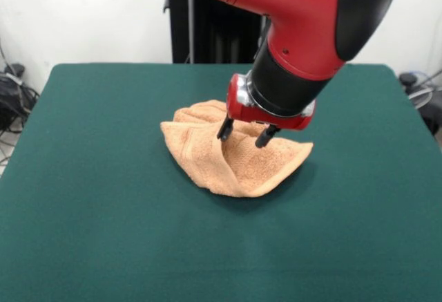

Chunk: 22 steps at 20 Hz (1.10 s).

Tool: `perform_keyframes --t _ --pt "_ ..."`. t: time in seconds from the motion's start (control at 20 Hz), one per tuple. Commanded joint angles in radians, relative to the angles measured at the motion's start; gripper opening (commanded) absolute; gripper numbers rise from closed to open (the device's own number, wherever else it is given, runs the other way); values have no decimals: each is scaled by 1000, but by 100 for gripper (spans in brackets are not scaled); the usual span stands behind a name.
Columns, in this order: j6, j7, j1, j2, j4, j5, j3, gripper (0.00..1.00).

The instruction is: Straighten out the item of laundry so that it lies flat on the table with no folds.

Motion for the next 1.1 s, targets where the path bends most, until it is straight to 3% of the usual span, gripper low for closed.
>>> perform_keyframes --t 0.05,1.1 --pt "73 172 -5 37 1 -3 33 100" --pt "97 160 8 58 -41 -42 -12 100"
